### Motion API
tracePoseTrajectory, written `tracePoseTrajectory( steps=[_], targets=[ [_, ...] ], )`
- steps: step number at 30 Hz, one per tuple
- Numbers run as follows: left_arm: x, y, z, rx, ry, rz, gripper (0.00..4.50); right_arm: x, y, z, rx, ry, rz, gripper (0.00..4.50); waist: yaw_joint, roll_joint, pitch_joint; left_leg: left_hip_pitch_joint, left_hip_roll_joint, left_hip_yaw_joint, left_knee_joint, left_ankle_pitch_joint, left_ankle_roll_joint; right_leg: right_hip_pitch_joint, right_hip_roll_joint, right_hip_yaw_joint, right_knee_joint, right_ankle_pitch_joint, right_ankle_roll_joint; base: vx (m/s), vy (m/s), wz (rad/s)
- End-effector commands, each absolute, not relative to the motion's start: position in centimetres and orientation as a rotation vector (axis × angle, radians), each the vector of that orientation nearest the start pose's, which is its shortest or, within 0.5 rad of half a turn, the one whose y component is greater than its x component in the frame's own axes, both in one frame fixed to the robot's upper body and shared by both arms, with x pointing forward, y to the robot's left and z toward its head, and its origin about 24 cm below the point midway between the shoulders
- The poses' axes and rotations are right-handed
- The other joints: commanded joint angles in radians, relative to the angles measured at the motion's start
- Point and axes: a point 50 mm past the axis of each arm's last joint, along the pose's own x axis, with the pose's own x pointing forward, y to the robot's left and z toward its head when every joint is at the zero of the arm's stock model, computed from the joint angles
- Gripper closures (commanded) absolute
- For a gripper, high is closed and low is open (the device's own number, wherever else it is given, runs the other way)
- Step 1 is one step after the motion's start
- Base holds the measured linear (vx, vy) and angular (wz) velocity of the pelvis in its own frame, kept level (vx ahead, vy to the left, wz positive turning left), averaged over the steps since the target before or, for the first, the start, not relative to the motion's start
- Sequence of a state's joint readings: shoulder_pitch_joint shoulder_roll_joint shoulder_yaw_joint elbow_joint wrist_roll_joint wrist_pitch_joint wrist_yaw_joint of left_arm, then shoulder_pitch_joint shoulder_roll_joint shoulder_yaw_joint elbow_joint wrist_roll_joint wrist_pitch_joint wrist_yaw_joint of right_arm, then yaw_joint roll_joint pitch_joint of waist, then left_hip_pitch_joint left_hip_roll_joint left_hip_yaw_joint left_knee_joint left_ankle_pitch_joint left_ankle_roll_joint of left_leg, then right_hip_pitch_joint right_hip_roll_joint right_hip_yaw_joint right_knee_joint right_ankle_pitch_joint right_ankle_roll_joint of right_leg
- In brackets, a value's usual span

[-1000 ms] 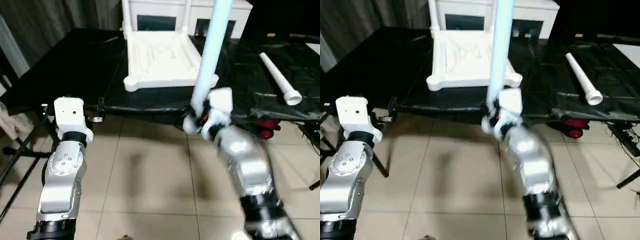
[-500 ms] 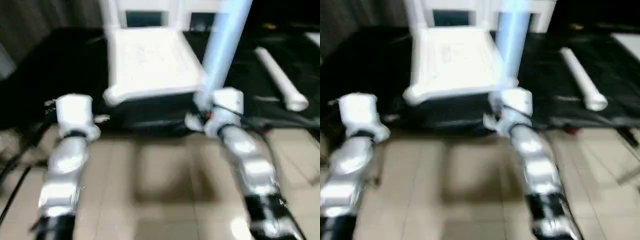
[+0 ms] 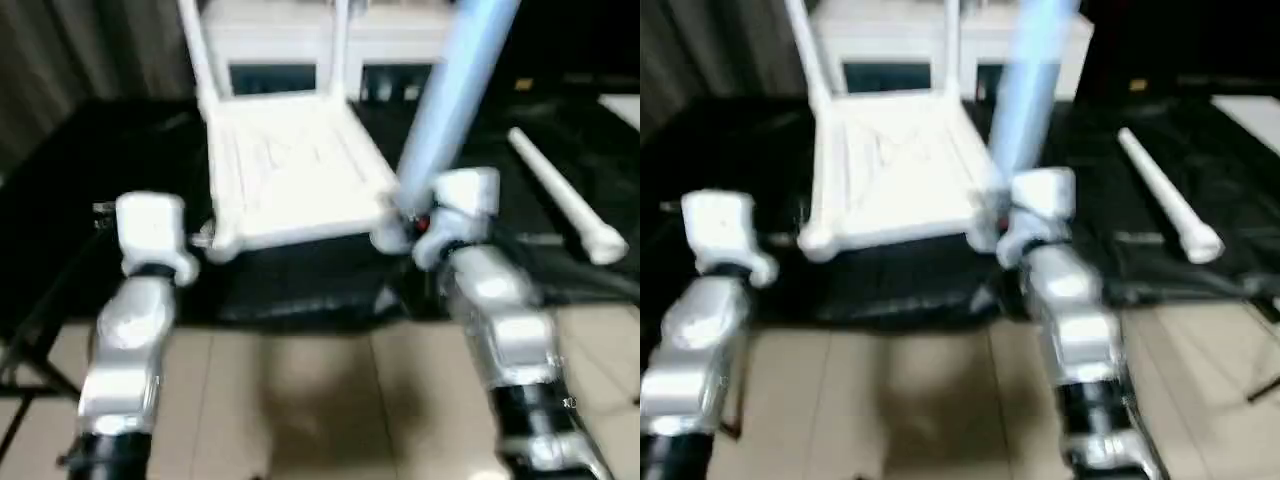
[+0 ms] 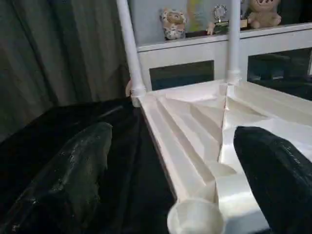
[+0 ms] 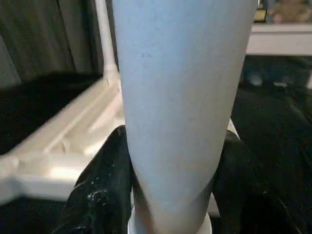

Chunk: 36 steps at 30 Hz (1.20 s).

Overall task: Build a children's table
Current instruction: Move to table

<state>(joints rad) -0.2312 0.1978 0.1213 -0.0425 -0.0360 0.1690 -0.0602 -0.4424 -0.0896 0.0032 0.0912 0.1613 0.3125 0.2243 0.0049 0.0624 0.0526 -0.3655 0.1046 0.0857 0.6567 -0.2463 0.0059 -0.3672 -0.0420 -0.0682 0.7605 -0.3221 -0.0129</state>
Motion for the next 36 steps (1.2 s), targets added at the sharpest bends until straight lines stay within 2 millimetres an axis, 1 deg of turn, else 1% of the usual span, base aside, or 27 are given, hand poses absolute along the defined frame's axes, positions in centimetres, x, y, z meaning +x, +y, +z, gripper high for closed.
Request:
tracePoseTrajectory(
  steps=[1,2,3,4,5,6,8,10,11,12,13,14,16,17,19,20,21,23,24,25,26,27,28,29,30,32,36],
  targets=[
    [29.7,18.9,11.2,0.152,-0.135,-0.019,0.0,33.0,-12.9,13.4,0.067,-0.103,0.34,2.66,-0.021,0.007,-0.05,0.111,0.163,-0.096,-0.172,-0.394,0.294,-0.058,-0.028,0.014,-0.018,0.07,0.048,0.128,-0.009,-0.01],
    [29.8,18.9,11.4,0.158,-0.138,-0.022,0.0,33.1,-13.0,13.5,0.072,-0.102,0.339,2.66,-0.014,-0.016,-0.038,0.096,0.133,-0.053,-0.185,-0.456,0.252,-0.038,-0.045,0.024,-0.079,0.102,0.008,0.128,-0.009,-0.01],
    [29.9,18.9,11.5,0.154,-0.142,-0.023,0.0,33.2,-13.0,13.4,0.069,-0.098,0.341,2.66,0.006,-0.072,-0.04,0.064,0.057,0.008,-0.129,-0.479,0.182,0.026,-0.103,0.101,-0.207,-0.093,-0.014,0.138,-0.092,0.02],
    [30.0,18.9,11.6,0.151,-0.144,-0.024,0.0,33.2,-13.1,13.4,0.066,-0.095,0.343,2.66,0.032,-0.084,-0.041,0.038,-0.015,0.049,-0.001,-0.361,0.152,0.083,-0.166,0.174,-0.267,-0.335,-0.043,0.153,-0.105,0.08],
    [30.1,18.8,11.7,0.146,-0.148,-0.027,0.0,33.3,-13.2,13.3,0.063,-0.088,0.343,2.66,0.052,-0.091,-0.046,0.024,-0.016,0.037,0.057,-0.233,0.135,0.104,-0.2,0.212,-0.294,-0.531,-0.075,0.153,-0.105,0.08],
    [30.2,18.7,11.7,0.143,-0.151,-0.031,0.0,33.4,-13.3,13.2,0.058,-0.081,0.341,2.66,0.054,-0.094,-0.053,-0.064,-0.016,0.01,0.103,-0.06,0.102,0.175,-0.182,0.203,-0.264,-0.6,-0.07,0.165,-0.066,0.01],
    [30.1,18.6,11.5,0.142,-0.144,-0.038,0.0,33.5,-13.3,13.2,0.05,-0.078,0.335,2.66,0.064,-0.058,-0.053,-0.08,-0.005,-0.009,0.085,0.021,0.062,0.183,-0.156,0.178,-0.269,-0.421,-0.191,0.17,-0.041,-0.01],
    [30.1,18.6,11.2,0.144,-0.133,-0.05,0.0,33.5,-13.4,13.3,0.054,-0.077,0.332,2.66,0.068,-0.02,-0.048,-0.072,0.023,-0.009,0.003,0.101,0.066,0.17,-0.107,0.12,-0.276,-0.337,-0.244,0.178,0.056,0.05],
    [30.3,18.5,11.2,0.149,-0.133,-0.076,0.0,33.6,-13.6,13.4,0.064,-0.073,0.318,2.66,0.055,0.02,-0.055,-0.022,0.058,0.001,-0.085,0.114,0.057,0.15,-0.055,0.053,-0.27,-0.29,-0.191,0.186,0.084,0.06],
    [30.3,18.5,11.2,0.149,-0.134,-0.076,0.0,33.6,-13.6,13.4,0.064,-0.073,0.317,2.66,0.043,0.054,-0.062,0.047,0.098,-0.049,-0.128,0.006,0.06,0.103,-0.004,0.018,-0.218,-0.235,-0.125,0.195,0.142,-0.03],
    [30.4,18.5,11.3,0.151,-0.134,-0.082,0.0,33.6,-13.6,13.4,0.066,-0.072,0.314,2.66,-0.001,0.056,-0.046,0.078,0.143,-0.106,-0.156,-0.168,0.109,0.051,0.02,-0.005,-0.132,-0.202,-0.097,0.226,0.143,-0.04],
    [30.5,18.3,11.4,0.142,-0.138,-0.1,0.0,33.6,-13.8,13.4,0.069,-0.072,0.307,2.66,-0.007,0.048,-0.088,0.196,0.227,-0.114,-0.142,-0.284,0.074,-0.055,-0.018,0.011,-0.028,-0.074,0.004,0.226,0.143,-0.04],
    [30.6,18.1,11.4,0.139,-0.141,-0.116,0.0,33.6,-14.0,13.2,0.064,-0.066,0.313,2.66,0.007,0.034,-0.077,0.177,0.204,-0.069,-0.143,-0.079,0.059,-0.088,-0.03,-0.002,-0.013,0.026,0.075,0.217,0.085,-0.21],
    [30.7,18.0,11.3,0.143,-0.132,-0.125,0.0,33.7,-14.0,13.1,0.05,-0.061,0.326,2.66,0.0,0.027,-0.071,0.16,0.167,-0.075,-0.149,0.004,0.211,-0.093,-0.035,-0.004,-0.016,0.081,0.095,0.205,0.067,-0.29],
    [30.7,17.9,11.3,0.143,-0.128,-0.131,0.0,33.8,-13.9,13.2,0.041,-0.062,0.34,2.66,-0.003,-0.008,-0.064,0.159,0.148,-0.032,-0.144,-0.001,0.271,-0.108,-0.056,0.015,-0.06,0.173,0.049,0.208,-0.03,-0.05],
    [30.6,17.7,11.1,0.136,-0.111,-0.146,0.0,33.9,-13.7,13.4,0.036,-0.061,0.362,2.66,0.009,-0.092,-0.076,0.071,0.001,0.053,-0.08,-0.136,0.219,0.023,-0.097,0.092,-0.174,0.234,-0.047,0.209,-0.058,0.01],
    [30.5,17.2,10.9,0.131,-0.105,-0.183,0.0,34.0,-13.8,13.4,0.036,-0.055,0.376,2.66,0.047,-0.113,-0.087,-0.015,-0.037,0.033,0.055,-0.152,0.155,0.128,-0.212,0.201,-0.231,0.071,-0.155,0.201,-0.084,0.02],
    [30.2,16.5,10.4,0.136,-0.072,-0.257,0.0,34.2,-14.0,13.4,0.028,-0.044,0.385,2.66,0.045,-0.103,-0.093,-0.065,-0.02,0.002,0.074,0.027,0.088,0.153,-0.205,0.169,-0.183,0.306,-0.167,0.192,-0.084,-0.02],
    [29.9,16.3,9.9,0.144,-0.053,-0.293,0.0,34.2,-14.2,13.4,0.017,-0.038,0.397,2.66,0.05,-0.082,-0.088,-0.075,0.009,-0.019,0.028,0.254,0.001,0.132,-0.182,0.11,-0.127,0.973,-0.187,0.098,-0.066,-0.14],
    [29.9,16.3,9.9,0.144,-0.053,-0.293,0.0,34.2,-14.2,13.4,0.017,-0.038,0.397,2.66,0.05,-0.075,-0.092,-0.078,0.015,-0.018,-0.012,0.345,-0.006,0.119,-0.147,0.075,-0.103,1.121,-0.169,-0.101,-0.046,-0.19],
    [29.7,16.2,9.4,0.128,-0.031,-0.311,0.0,34.2,-14.4,13.4,0.017,-0.036,0.408,2.66,0.051,-0.031,-0.095,-0.062,0.03,-0.01,-0.083,0.502,0.015,0.088,-0.076,0.018,-0.09,1.127,-0.109,-0.101,-0.046,-0.19],
    [29.7,16.2,9.2,0.122,-0.025,-0.31,0.0,34.3,-14.6,13.5,0.014,-0.036,0.406,2.66,0.046,-0.014,-0.104,-0.05,0.055,-0.017,-0.058,0.594,0.075,0.069,-0.051,0.013,-0.085,1.054,-0.071,-0.093,-0.011,-0.23],
    [29.6,16.4,9.0,0.118,-0.019,-0.297,0.0,34.3,-14.9,13.6,0.011,-0.036,0.402,2.66,0.028,0.008,-0.114,0.031,0.158,-0.091,-0.03,0.85,0.159,-0.005,-0.058,0.028,-0.065,0.654,-0.055,0.0,0.0,0.0],
    [29.6,16.6,8.8,0.117,-0.015,-0.279,0.0,34.3,-15.1,13.6,0.009,-0.035,0.397,2.66,0.016,-0.002,-0.114,0.057,0.185,-0.112,-0.028,0.946,0.188,-0.033,-0.077,0.054,-0.082,0.476,-0.046,0.0,0.0,0.0],
    [29.7,17.3,8.6,0.085,-0.018,-0.196,0.0,34.3,-15.5,13.6,0.004,-0.039,0.371,2.66,0.029,-0.008,-0.099,0.045,0.167,-0.095,-0.031,0.891,0.182,-0.037,-0.103,0.075,-0.122,0.342,-0.068,0.0,0.0,0.0],
    [29.7,18.2,8.6,0.069,-0.027,-0.092,0.0,34.3,-15.7,13.5,-0.002,-0.038,0.343,2.66,0.057,-0.037,-0.076,-0.038,0.088,-0.004,-0.062,0.258,0.066,0.038,-0.122,0.083,-0.167,0.294,-0.196,-0.068,0.036,0.0],
    [29.6,18.6,8.8,0.074,-0.039,-0.037,0.0,34.0,-15.6,12.6,0.022,-0.015,0.306,2.66,0.053,-0.032,-0.042,0.009,0.116,0.02,-0.113,-0.312,-0.077,0.006,-0.095,0.074,-0.21,-0.211,-0.202,-0.088,0.016,0.03]
  ],
)
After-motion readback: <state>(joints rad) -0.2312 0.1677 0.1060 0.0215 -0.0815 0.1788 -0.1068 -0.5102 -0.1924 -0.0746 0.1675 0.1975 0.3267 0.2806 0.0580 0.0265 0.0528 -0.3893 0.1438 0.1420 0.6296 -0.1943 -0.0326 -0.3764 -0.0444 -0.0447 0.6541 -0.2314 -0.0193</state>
